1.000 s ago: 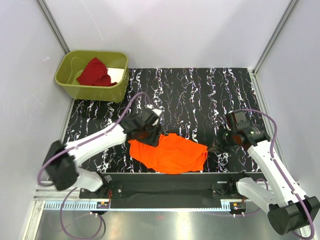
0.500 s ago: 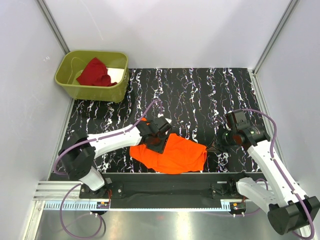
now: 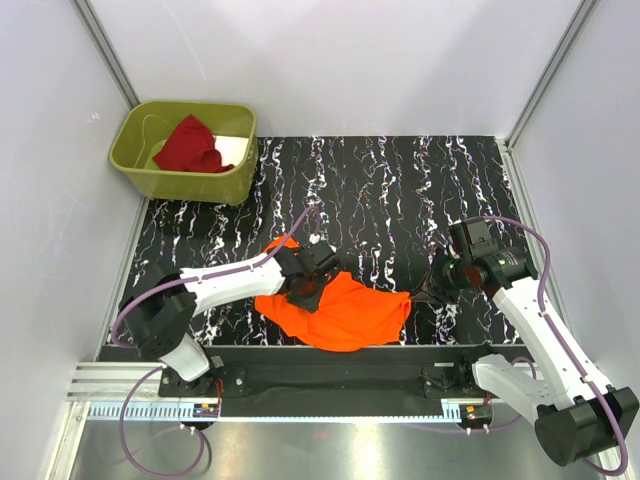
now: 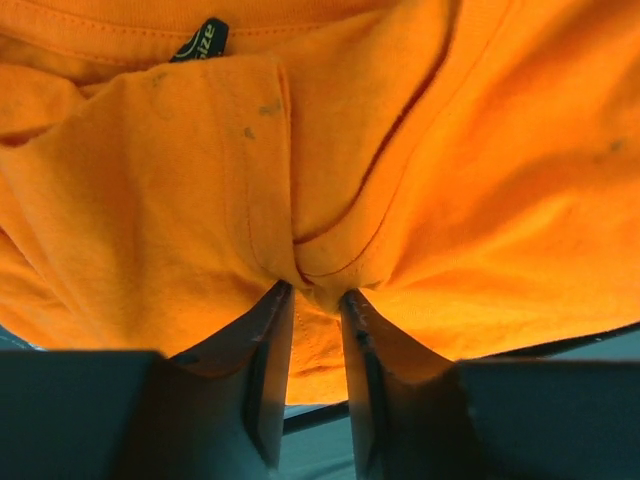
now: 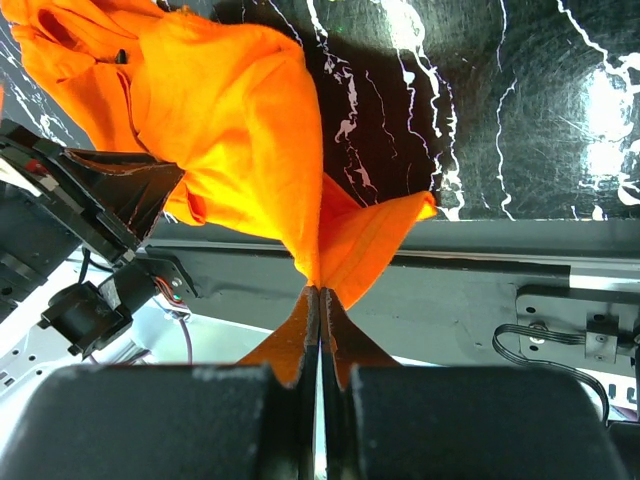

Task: Fold and stack the t-shirts
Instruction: Flatten the tshirt out

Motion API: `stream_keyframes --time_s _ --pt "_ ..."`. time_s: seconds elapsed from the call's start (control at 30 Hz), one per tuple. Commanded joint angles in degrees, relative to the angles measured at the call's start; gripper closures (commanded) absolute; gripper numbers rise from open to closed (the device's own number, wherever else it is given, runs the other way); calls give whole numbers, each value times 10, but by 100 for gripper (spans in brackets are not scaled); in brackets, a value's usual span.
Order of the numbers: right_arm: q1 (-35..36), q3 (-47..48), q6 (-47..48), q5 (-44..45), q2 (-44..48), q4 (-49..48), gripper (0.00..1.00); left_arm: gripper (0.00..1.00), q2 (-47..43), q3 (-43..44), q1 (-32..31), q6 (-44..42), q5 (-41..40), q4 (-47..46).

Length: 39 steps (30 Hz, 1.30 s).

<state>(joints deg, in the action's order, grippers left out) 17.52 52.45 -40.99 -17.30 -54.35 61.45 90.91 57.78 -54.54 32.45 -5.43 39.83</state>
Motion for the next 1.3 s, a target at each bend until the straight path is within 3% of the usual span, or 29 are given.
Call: stream_keyframes --time_s 0.0,0.03,0.1,0.17,0.33,0.83,0.9,0.93,1.0,1.13,1.27 --pt "4 8 -1 -12 0 -14 100 71 -22 -6 1 -2 -34 10" --pt "4 6 -2 -11 0 -14 100 70 -30 -7 0 -3 -37 14" --pt "4 6 -3 -12 0 -15 100 57 -42 -9 0 -7 -36 19" --pt "4 6 -2 -12 0 -16 100 52 -66 -14 0 -7 -34 19" --pt "4 5 -3 -13 -6 -20 100 50 -102 -31 -6 -7 -9 31" --pt "5 1 -10 -19 -17 -36 100 52 -85 -74 -17 -5 33 -7" --pt "4 -1 -11 -23 -18 -40 100 48 -90 -72 -17 -7 50 -18" --pt "4 -2 -12 -24 -18 -39 100 41 -91 -71 -18 -5 51 -20" --pt "5 -2 -12 -22 -18 -39 100 39 -86 -69 -18 -8 51 -21" --pt "4 0 -14 -23 -20 -40 100 47 -63 -72 -18 -11 51 -20" --pt "4 12 -15 -15 -22 -36 100 75 -62 -73 -18 -14 38 -10"
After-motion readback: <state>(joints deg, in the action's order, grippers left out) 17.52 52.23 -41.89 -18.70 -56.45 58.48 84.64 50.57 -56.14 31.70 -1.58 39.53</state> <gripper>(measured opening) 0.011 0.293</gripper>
